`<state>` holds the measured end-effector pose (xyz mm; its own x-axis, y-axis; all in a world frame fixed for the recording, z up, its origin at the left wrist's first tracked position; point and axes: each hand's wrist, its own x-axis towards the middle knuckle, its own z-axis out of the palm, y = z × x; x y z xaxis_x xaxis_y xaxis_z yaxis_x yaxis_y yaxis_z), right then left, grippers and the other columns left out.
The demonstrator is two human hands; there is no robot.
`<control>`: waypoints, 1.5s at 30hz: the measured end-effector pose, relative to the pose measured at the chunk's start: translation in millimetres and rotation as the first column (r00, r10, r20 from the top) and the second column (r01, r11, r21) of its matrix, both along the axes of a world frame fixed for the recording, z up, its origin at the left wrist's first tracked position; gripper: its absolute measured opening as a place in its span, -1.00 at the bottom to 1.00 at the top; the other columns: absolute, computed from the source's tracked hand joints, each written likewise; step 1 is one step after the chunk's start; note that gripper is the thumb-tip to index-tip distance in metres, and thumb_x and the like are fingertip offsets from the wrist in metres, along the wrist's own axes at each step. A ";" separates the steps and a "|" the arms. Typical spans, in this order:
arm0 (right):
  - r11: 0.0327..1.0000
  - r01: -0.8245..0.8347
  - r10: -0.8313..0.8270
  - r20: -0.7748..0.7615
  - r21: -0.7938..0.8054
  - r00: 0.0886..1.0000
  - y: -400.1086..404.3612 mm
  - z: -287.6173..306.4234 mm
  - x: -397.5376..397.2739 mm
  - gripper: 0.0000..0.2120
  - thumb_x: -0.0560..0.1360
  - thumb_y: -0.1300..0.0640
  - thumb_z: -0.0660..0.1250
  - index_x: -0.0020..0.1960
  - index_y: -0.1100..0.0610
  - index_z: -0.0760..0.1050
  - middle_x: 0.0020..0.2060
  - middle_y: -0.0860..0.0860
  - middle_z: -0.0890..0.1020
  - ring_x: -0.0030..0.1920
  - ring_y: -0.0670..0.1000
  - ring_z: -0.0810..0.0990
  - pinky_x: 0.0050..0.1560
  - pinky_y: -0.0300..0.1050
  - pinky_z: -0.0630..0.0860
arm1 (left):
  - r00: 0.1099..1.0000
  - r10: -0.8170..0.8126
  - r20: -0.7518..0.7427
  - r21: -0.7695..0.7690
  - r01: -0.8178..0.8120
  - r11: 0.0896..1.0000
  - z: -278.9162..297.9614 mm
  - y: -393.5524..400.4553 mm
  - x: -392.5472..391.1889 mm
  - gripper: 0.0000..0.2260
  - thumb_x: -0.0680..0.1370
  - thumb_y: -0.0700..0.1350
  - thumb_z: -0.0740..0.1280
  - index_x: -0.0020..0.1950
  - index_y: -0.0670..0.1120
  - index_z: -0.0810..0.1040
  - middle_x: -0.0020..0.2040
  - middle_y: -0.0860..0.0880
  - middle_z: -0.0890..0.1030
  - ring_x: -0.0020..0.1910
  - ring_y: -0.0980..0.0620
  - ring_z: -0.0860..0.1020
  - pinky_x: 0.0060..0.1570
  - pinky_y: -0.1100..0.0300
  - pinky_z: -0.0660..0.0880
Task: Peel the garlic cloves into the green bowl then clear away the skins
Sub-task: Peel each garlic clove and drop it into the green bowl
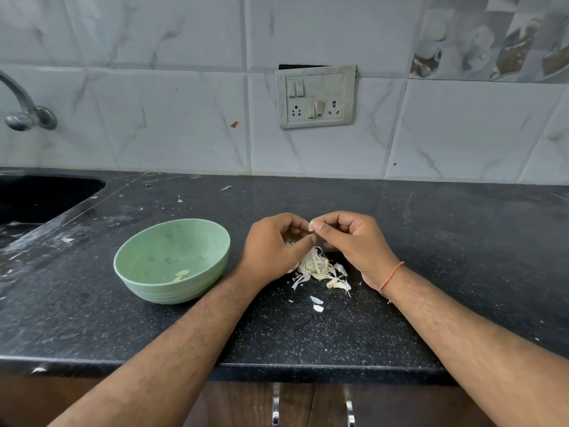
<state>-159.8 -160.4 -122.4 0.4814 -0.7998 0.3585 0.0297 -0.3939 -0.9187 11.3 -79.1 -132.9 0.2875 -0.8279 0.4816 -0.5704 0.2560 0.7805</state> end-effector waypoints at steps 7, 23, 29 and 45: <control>0.999 -0.016 0.016 0.022 0.034 1.000 -3.3 0.4 -1.3 -0.89 0.57 0.18 0.53 0.06 0.18 0.76 -0.09 0.12 0.79 -0.07 0.07 0.75 -0.06 0.07 0.74 | 0.999 0.034 0.018 -0.103 -0.031 0.994 3.5 2.7 -0.7 -0.79 0.54 -0.14 0.58 0.15 0.02 0.76 -0.12 0.15 0.74 -0.15 0.22 0.68 -0.11 0.39 0.56; 0.989 0.034 -0.039 -0.029 -0.143 0.999 -9.4 -0.1 -1.7 -0.91 0.51 0.17 0.59 0.02 0.10 0.77 -0.15 0.04 0.79 -0.13 0.01 0.73 -0.05 0.09 0.71 | 0.999 0.049 0.013 -0.108 -0.047 0.993 5.2 2.7 2.9 -0.89 0.57 -0.07 0.55 0.07 0.08 0.80 -0.14 0.21 0.75 -0.18 0.21 0.69 -0.13 0.25 0.60; 0.986 0.044 -0.050 -0.034 -0.163 0.998 -10.6 -0.1 -3.0 -0.92 0.52 0.15 0.58 0.01 0.09 0.78 -0.19 0.07 0.78 -0.17 0.05 0.71 -0.07 0.25 0.68 | 0.997 0.071 0.026 -0.112 -0.067 0.991 5.9 3.3 1.4 -0.90 0.56 -0.09 0.54 0.05 0.08 0.80 -0.14 0.20 0.75 -0.18 0.18 0.70 -0.11 0.21 0.65; 0.914 -0.053 -0.036 -0.211 -0.401 0.977 -11.4 6.8 -13.8 -0.92 0.52 0.09 0.58 0.01 0.04 0.78 -0.18 -0.10 0.78 -0.14 -0.02 0.75 -0.02 -0.02 0.71 | 0.999 0.052 0.015 -0.042 -0.052 0.998 10.8 14.0 -1.0 -0.94 0.49 0.02 0.60 -0.10 0.07 0.79 -0.27 0.12 0.74 -0.26 0.10 0.72 -0.26 0.14 0.65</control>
<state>-173.6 -171.9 -115.6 0.5873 -0.6040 0.5388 -0.1407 -0.7318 -0.6669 10.3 -65.1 -122.1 0.3215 -0.7911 0.5204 -0.5963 0.2577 0.7603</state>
